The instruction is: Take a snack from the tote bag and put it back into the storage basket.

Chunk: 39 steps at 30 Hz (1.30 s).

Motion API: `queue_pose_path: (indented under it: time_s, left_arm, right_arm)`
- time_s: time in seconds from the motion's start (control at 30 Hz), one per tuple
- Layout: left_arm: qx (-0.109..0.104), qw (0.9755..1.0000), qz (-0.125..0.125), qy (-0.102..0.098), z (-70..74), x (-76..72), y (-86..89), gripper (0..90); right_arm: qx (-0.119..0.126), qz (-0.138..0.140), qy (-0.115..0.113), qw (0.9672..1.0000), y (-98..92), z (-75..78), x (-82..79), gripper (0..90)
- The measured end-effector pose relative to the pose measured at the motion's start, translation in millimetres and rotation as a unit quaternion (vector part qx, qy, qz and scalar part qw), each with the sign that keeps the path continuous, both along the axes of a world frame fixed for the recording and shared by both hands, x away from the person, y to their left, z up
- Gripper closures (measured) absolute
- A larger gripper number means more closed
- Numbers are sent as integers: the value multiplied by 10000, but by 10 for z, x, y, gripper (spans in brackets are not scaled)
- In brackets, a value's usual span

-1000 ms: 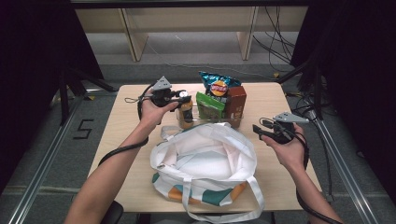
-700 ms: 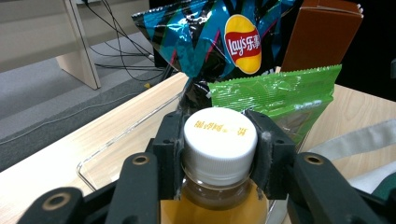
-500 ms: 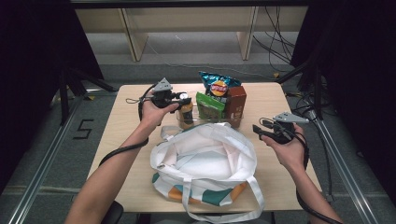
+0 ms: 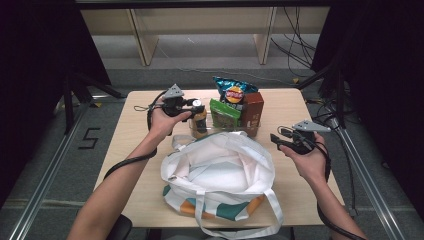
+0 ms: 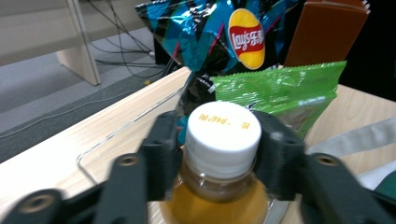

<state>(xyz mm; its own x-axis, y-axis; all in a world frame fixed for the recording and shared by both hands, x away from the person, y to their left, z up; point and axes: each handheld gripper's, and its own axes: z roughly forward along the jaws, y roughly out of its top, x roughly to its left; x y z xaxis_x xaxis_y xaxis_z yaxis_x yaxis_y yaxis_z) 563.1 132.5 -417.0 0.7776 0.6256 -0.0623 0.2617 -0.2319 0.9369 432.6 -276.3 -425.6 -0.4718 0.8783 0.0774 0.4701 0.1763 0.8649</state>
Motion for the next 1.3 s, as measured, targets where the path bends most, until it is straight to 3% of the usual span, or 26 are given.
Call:
queue_pose_path:
  time_s: [0.13,0.33,0.4,0.43,0.77,0.8,0.9,1.0,1.03,1.07,1.13,1.3]
  left_arm:
    - [-8,9999,102,24,2,-32,45,355]
    - [-25,9998,185,-5,48,-116,85,271]
    - [-30,9998,212,-27,70,-146,98,262]
    - [-21,9998,221,-20,78,-158,104,259]
    - [-81,9994,340,-20,170,-334,184,231]
    - [-78,9994,341,-21,179,-352,192,231]
    - [-81,9994,333,-42,206,-415,219,229]
    - [-80,9995,307,-11,217,-473,243,228]
    - [-92,9995,308,4,215,-491,251,226]
    - [-93,9995,316,7,213,-508,262,223]
    - [-106,9994,325,5,207,-541,284,220]
    - [-151,9993,346,44,198,-636,327,209]
  right_arm:
    - [13,7,-54,10000,0,-8,6,494]
    - [-8,37,-98,9999,-1,-12,16,494]
    - [-62,7,-126,9999,6,-15,14,494]
    - [53,-63,-16,10000,24,-15,-2,494]
    - [-28,23,-96,9999,0,-12,14,494]
    - [107,-31,52,9999,27,-7,-7,495]
    - [-74,13,-128,9999,4,-9,11,494]
    - [-77,23,-119,9999,1,-3,9,494]
    - [-65,22,-136,9999,1,-3,10,494]
    - [77,-66,55,9999,25,3,-15,494]
    - [103,-103,83,9999,27,9,-19,494]
    - [95,-40,-32,9999,14,1,-9,494]
